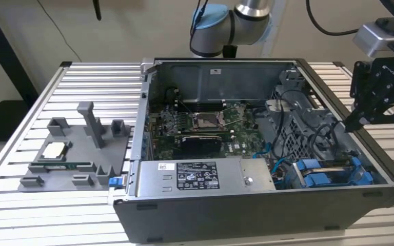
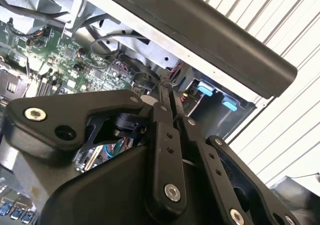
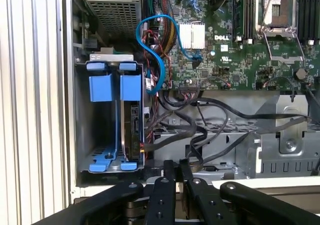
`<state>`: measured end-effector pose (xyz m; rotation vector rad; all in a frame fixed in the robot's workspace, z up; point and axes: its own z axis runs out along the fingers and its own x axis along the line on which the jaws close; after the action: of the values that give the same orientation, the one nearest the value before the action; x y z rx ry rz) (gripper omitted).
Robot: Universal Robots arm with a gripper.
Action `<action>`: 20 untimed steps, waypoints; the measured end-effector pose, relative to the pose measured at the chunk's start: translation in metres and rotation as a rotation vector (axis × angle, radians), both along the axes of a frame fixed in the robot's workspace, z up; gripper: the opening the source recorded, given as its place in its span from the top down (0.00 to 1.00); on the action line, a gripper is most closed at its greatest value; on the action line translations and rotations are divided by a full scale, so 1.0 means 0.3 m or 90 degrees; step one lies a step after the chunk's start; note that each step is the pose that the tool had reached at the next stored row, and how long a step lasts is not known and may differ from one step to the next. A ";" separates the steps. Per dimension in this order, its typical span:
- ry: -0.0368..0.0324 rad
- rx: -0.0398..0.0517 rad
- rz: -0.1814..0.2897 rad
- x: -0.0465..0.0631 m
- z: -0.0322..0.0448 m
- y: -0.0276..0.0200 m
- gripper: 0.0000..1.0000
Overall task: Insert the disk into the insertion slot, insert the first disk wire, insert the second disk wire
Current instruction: 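Insert the second disk wire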
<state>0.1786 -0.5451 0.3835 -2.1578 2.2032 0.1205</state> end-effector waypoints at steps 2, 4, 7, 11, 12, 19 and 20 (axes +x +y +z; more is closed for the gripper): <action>0.0000 0.0000 0.000 -0.008 0.003 0.000 0.84; 0.0000 -0.0001 0.000 -0.017 0.006 0.000 0.84; -0.0003 0.0000 0.000 -0.057 0.007 0.000 0.84; -0.0005 0.0000 0.000 -0.083 0.008 0.000 0.84; -0.0006 -0.0001 0.000 -0.090 0.008 0.000 0.84; -0.0018 -0.0001 0.000 -0.131 0.008 -0.004 0.84; -0.0018 -0.0002 0.000 -0.134 0.008 -0.007 0.84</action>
<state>0.1385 -0.5473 0.3858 -2.1566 2.2019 0.1170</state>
